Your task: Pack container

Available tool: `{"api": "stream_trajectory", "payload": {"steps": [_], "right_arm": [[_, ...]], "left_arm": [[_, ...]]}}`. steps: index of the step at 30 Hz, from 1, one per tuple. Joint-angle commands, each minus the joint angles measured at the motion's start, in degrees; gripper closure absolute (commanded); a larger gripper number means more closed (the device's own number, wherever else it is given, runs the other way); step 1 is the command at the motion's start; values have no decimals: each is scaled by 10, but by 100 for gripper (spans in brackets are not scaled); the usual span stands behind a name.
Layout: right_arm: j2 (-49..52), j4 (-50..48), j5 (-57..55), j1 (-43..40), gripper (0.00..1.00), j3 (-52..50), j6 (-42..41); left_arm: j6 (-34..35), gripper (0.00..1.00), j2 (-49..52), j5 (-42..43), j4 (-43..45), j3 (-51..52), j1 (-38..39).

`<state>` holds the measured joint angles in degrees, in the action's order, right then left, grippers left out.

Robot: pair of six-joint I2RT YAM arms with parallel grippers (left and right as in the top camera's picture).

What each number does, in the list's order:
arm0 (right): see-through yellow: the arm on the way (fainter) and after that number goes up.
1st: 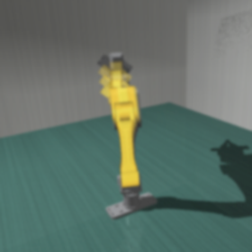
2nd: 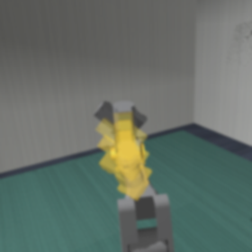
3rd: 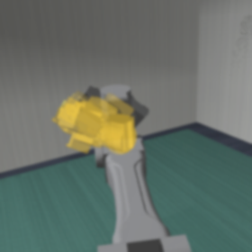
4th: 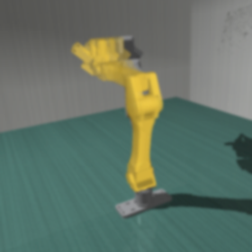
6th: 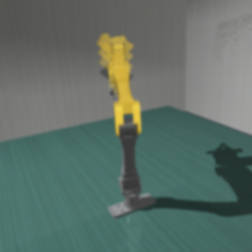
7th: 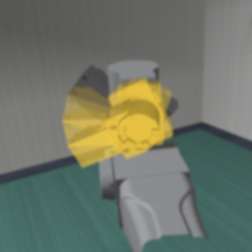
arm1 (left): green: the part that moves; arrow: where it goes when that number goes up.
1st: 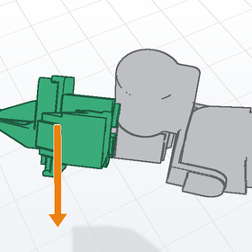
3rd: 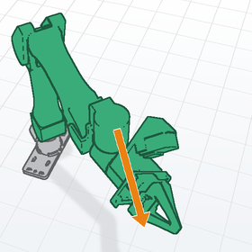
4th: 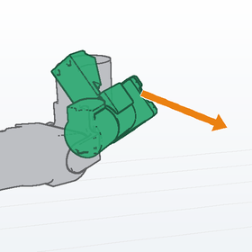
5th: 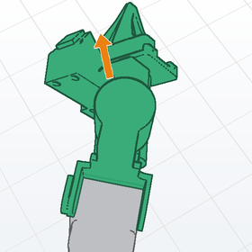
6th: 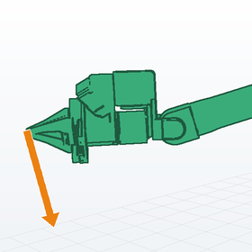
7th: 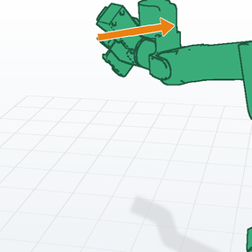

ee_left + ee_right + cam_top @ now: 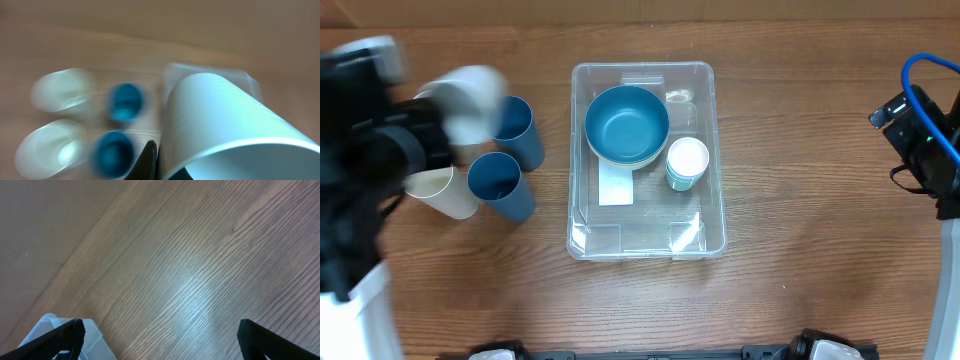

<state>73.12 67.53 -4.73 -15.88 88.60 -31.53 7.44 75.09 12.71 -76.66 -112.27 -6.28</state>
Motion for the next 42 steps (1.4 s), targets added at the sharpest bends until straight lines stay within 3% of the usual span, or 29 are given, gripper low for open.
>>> {"api": "stream_trajectory", "payload": {"steps": [1,5,7,15,16,17,18,21,23,25,27,29,30,34,36,38,42], "right_arm": [[-3,-2,-3,-3,0,4,-2],[-3,-2,-3,-3,0,4,-2],[-3,-2,-3,-3,0,4,-2],[-3,-2,-3,-3,0,4,-2],[-3,-2,-3,-3,0,4,-2],[-3,-2,-3,-3,0,4,-2],[-3,-2,-3,-3,0,4,-2],[-3,-2,-3,-3,0,4,-2],[-3,-2,-3,-3,0,4,-2],[-3,-2,-3,-3,0,4,-2],[-3,-2,-3,-3,0,4,-2],[-3,-2,-3,-3,0,4,-2],[-3,-2,-3,-3,0,4,-2],[-3,-2,-3,-3,0,4,-2],[-3,-2,-3,-3,0,4,-2],[-3,-2,-3,-3,0,4,-2],[-3,-2,-3,-3,0,4,-2]], "left_arm": [[-114,96,80,-7,10,2,202],[-199,96,214,-14,46,1,349],[-203,96,272,-47,70,1,395],[-185,96,401,-117,104,1,431],[-185,90,404,-117,105,1,431],[-185,52,404,-120,105,1,431],[-169,0,402,-127,102,-5,431],[-125,0,391,-125,46,-82,427],[-152,0,375,-129,-47,-199,418],[-114,0,360,-238,-114,-274,390],[34,0,335,-322,-148,-301,307],[119,0,326,-321,-193,-301,164],[129,0,330,-305,-201,-296,90],[127,0,360,-172,-179,-246,-145],[97,0,392,-94,-167,-235,-215],[58,4,433,-34,-154,-231,-245],[12,12,506,2,-135,-231,-232]]}}
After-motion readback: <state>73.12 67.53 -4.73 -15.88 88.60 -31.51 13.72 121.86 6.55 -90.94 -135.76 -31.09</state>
